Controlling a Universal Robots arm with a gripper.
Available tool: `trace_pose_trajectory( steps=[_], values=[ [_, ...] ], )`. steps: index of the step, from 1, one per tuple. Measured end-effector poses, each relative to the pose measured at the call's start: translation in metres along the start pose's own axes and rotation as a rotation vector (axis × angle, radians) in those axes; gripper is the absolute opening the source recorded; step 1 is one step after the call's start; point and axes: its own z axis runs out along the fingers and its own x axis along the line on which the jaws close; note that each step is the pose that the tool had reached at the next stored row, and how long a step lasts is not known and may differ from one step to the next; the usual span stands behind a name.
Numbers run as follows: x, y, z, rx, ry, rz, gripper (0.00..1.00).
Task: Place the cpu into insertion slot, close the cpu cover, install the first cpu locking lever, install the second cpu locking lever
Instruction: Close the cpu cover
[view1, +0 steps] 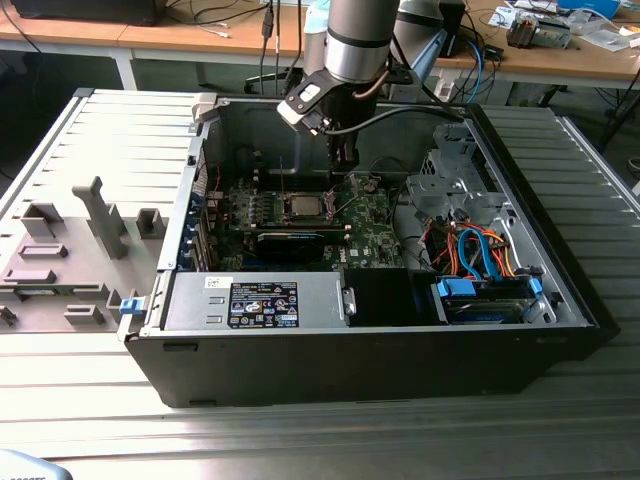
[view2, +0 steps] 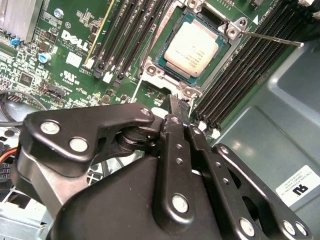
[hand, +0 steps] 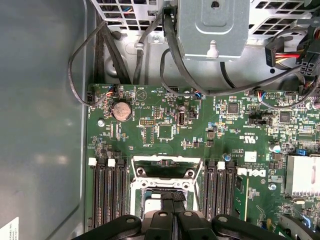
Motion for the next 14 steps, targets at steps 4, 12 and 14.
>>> trace_pose_trajectory(
  steps=[4,12,14],
  values=[
    [0.0000,0.0003,-0.0020,-0.0001,0.0001,0.000,0.11],
    [0.0000,0.0012,-0.0030,-0.0002,0.0005,0.000,0.11],
    [0.0000,0.0015,-0.0033,-0.0001,0.0005,0.000,0.11]
  ],
)
